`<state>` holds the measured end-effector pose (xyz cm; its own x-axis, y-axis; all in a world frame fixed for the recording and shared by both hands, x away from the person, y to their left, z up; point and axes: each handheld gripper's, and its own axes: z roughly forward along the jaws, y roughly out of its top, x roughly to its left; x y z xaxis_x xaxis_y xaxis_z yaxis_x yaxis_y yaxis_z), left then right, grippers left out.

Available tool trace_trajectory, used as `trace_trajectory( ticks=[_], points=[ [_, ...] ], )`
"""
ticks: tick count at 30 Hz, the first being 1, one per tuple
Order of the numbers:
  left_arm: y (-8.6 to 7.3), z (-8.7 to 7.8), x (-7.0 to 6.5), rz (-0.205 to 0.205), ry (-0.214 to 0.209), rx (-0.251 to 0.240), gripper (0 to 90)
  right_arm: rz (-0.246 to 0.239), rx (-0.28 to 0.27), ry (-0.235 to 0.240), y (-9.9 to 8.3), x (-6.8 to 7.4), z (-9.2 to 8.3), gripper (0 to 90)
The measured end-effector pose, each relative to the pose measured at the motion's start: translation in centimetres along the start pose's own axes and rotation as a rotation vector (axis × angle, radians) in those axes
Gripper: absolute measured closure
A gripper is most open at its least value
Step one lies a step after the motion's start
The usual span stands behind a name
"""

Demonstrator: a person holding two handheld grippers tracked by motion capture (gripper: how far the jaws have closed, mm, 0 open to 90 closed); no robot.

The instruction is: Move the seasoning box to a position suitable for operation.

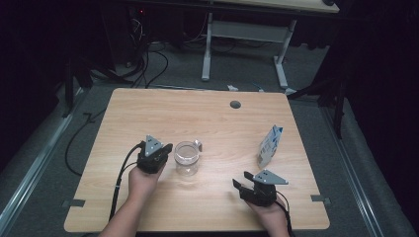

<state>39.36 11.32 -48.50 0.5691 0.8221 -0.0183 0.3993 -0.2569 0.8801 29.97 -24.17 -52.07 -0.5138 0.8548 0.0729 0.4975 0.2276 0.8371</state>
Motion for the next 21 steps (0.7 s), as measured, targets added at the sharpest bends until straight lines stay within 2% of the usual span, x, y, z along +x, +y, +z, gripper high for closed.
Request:
trace_trajectory(
  ticks=[10,21],
  points=[
    [-0.01,0.45,-0.19,0.001,-0.040,-0.001,90.0,-0.008,-0.007,-0.004,0.08,0.16,-0.09,43.8],
    [-0.04,0.17,-0.26,0.002,-0.047,-0.011,90.0,-0.016,-0.003,-0.007,0.03,0.30,0.00,43.4]
  ],
)
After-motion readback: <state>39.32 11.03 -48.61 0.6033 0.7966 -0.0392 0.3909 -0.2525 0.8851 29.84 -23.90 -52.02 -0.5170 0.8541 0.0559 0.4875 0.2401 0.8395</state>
